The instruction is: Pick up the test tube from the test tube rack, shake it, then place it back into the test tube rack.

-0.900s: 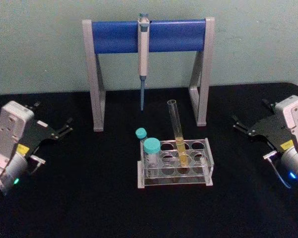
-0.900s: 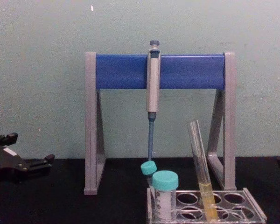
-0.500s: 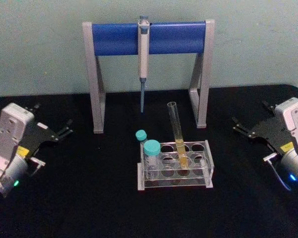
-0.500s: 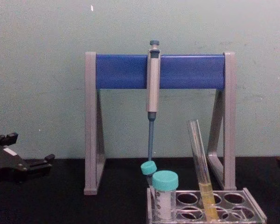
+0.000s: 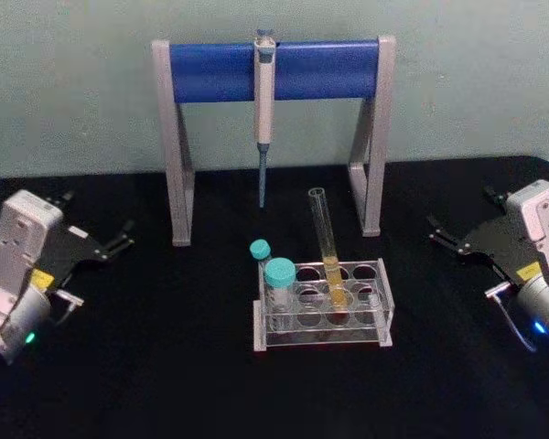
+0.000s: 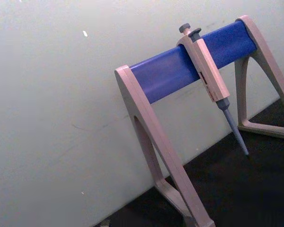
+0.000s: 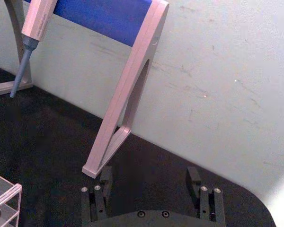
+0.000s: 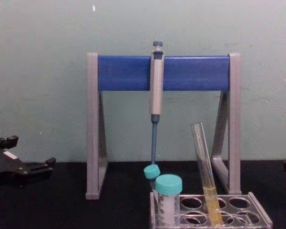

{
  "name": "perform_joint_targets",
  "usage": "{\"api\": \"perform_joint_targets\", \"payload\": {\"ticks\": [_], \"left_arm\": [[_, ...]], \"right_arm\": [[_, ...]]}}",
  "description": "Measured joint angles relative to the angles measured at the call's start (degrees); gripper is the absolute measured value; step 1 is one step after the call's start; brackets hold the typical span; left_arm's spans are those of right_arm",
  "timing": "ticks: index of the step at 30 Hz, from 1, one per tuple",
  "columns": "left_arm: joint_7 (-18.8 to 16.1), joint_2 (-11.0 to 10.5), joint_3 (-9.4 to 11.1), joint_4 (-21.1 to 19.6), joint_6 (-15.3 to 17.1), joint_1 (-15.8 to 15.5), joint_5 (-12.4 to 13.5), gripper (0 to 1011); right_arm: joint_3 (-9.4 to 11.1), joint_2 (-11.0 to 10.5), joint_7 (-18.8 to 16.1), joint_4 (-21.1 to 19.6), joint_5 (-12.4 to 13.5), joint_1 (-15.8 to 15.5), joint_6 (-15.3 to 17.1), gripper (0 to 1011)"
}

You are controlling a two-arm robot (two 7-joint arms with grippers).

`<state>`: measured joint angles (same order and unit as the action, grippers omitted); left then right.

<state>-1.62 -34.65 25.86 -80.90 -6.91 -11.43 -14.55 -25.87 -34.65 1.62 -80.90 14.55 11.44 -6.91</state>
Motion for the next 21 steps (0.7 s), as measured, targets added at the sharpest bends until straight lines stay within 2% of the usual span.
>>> {"api": "perform_joint_targets", "payload": {"ticks": [16, 21], "left_arm": [[0.0, 0.0, 0.0, 0.0, 0.0, 0.0, 0.0, 1002], [0.0, 0.0, 0.0, 0.0, 0.0, 0.0, 0.0, 1001]], "right_arm": [[0.0, 0.0, 0.0, 0.0, 0.0, 0.0, 0.0, 1000], [1.1, 0.2, -0.8, -0.5, -0.1, -0.3, -0.8, 1000]]}}
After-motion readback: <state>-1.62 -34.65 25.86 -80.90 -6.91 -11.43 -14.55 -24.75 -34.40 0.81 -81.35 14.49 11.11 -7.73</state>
